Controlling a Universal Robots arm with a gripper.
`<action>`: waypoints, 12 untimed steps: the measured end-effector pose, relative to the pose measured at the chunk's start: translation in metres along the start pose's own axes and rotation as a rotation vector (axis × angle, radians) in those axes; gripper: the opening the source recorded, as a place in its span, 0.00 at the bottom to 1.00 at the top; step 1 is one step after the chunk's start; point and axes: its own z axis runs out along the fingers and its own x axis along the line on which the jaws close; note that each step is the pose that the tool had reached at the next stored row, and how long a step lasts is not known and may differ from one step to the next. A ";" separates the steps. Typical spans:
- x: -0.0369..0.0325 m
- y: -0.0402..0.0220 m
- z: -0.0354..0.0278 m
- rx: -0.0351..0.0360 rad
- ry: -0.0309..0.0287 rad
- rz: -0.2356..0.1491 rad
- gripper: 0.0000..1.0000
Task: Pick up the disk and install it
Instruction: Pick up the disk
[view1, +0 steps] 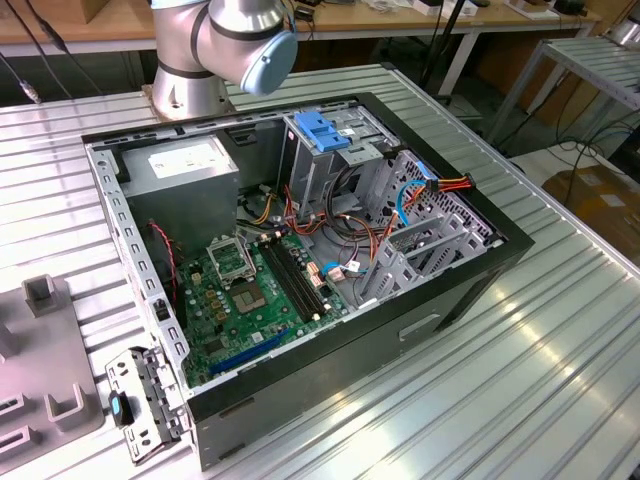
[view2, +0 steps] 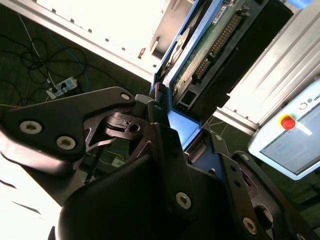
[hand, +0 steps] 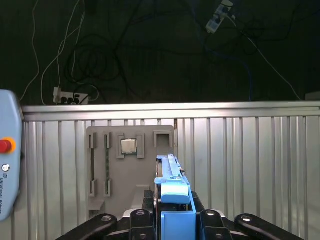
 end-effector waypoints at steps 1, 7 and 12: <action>0.0000 -0.0010 0.0000 0.0000 -0.0001 0.000 0.37; -0.0002 -0.0090 -0.0001 0.0000 0.0000 0.000 0.37; -0.0004 -0.0178 -0.0001 0.0000 0.0000 0.000 0.37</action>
